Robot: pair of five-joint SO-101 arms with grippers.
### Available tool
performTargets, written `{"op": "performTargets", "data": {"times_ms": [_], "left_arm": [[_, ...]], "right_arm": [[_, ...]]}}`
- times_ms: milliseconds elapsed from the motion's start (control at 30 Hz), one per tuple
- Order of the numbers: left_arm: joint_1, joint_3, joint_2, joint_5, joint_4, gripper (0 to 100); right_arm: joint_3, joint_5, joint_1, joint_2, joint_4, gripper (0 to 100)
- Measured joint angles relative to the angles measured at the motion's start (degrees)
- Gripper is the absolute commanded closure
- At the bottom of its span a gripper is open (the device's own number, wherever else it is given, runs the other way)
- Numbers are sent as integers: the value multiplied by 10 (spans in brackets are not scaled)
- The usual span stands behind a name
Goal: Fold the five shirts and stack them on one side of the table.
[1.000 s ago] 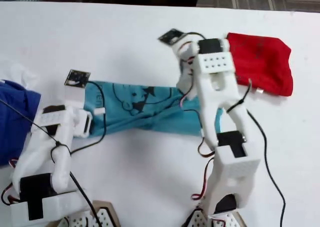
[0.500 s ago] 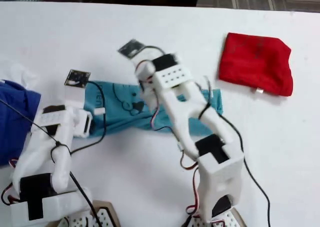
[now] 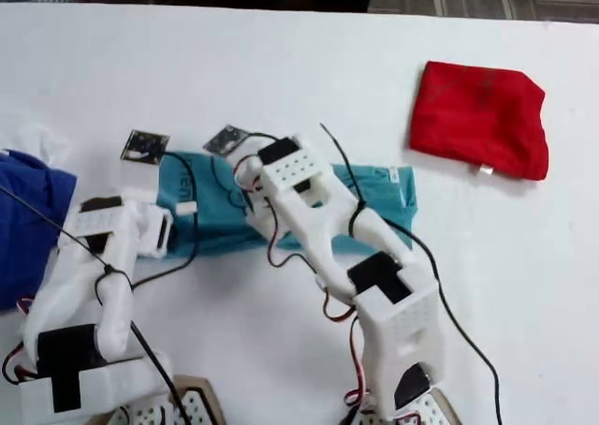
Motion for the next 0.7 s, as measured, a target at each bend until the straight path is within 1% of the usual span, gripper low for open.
{"op": "performTargets", "data": {"times_ms": [100, 200, 333, 433, 533, 700], "left_arm": [[0, 0, 0, 0, 0, 828], [0, 0, 0, 0, 0, 828], [0, 0, 0, 0, 0, 828], [0, 0, 0, 0, 0, 828], [0, 0, 0, 0, 0, 828], [0, 0, 0, 0, 0, 828]], "right_arm": [[0, 0, 1, -44, 6, 978], [4, 0, 2, -70, -20, 978], [6, 0, 2, -67, -67, 978], [6, 0, 2, -33, -84, 978], [7, 0, 2, -4, -73, 978], [7, 0, 0, -6, -25, 978]]}}
